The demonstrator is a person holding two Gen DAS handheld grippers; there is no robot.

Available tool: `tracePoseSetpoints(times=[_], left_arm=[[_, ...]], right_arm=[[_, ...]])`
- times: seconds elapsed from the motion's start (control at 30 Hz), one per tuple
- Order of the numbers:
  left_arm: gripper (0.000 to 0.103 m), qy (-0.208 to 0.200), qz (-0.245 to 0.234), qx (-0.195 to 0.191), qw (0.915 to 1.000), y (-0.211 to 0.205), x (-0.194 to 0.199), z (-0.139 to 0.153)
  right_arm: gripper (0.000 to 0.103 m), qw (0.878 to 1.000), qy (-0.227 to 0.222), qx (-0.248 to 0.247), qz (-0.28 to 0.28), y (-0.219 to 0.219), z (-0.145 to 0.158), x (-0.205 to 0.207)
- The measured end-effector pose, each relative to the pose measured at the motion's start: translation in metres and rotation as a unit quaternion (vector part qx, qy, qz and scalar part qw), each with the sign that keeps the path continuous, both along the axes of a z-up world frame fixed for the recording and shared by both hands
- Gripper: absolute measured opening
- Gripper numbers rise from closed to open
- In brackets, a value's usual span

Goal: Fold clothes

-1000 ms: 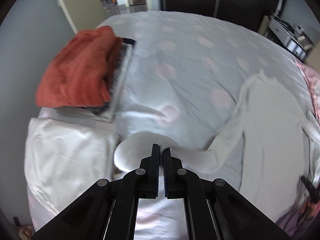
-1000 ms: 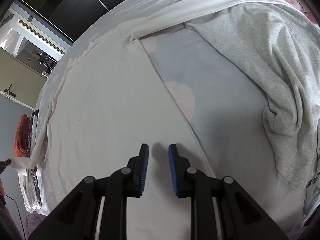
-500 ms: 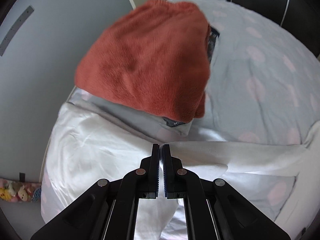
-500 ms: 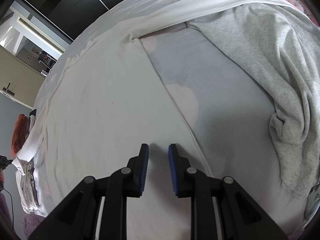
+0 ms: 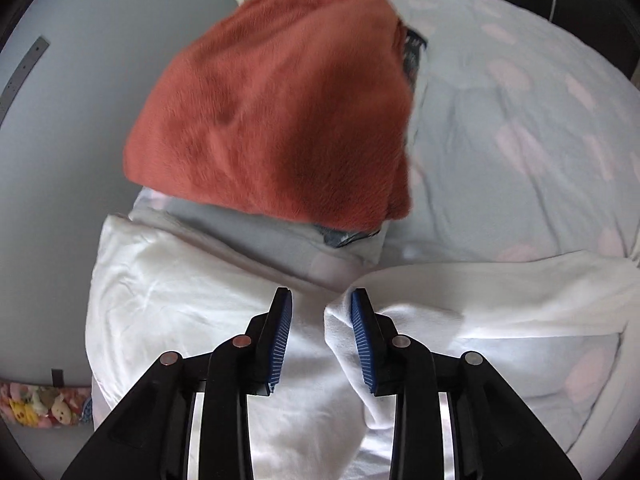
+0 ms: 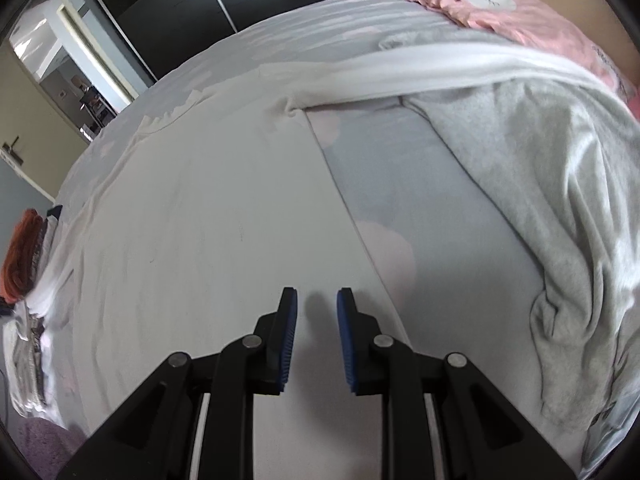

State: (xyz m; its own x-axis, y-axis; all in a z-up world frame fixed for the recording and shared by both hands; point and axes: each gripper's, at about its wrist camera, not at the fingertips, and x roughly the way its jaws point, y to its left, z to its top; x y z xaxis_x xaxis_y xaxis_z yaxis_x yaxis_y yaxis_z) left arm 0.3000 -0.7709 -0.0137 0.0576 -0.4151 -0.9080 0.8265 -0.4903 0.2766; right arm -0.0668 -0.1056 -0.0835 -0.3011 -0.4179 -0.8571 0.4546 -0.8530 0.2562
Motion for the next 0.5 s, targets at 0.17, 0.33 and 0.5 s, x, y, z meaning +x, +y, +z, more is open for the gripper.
tracePoseSetpoints(times=[0.17, 0.33, 0.5], left_arm=[[0.036, 0.038, -0.086, 0.019, 0.9954, 0.039, -0.051, 0.020], [0.036, 0.059, -0.188, 0.046, 0.9794, 0.087, -0.133, 0.010], [0.036, 0.060, -0.286, 0.068, 0.9538, 0.133, -0.231, -0.024]], right_arm=[[0.020, 0.999, 0.037, 0.018, 0.036, -0.035, 0.005, -0.009], [0.020, 0.996, 0.060, 0.025, 0.053, -0.060, -0.003, -0.019], [0.020, 0.997, 0.053, 0.009, 0.053, -0.058, -0.009, -0.024]])
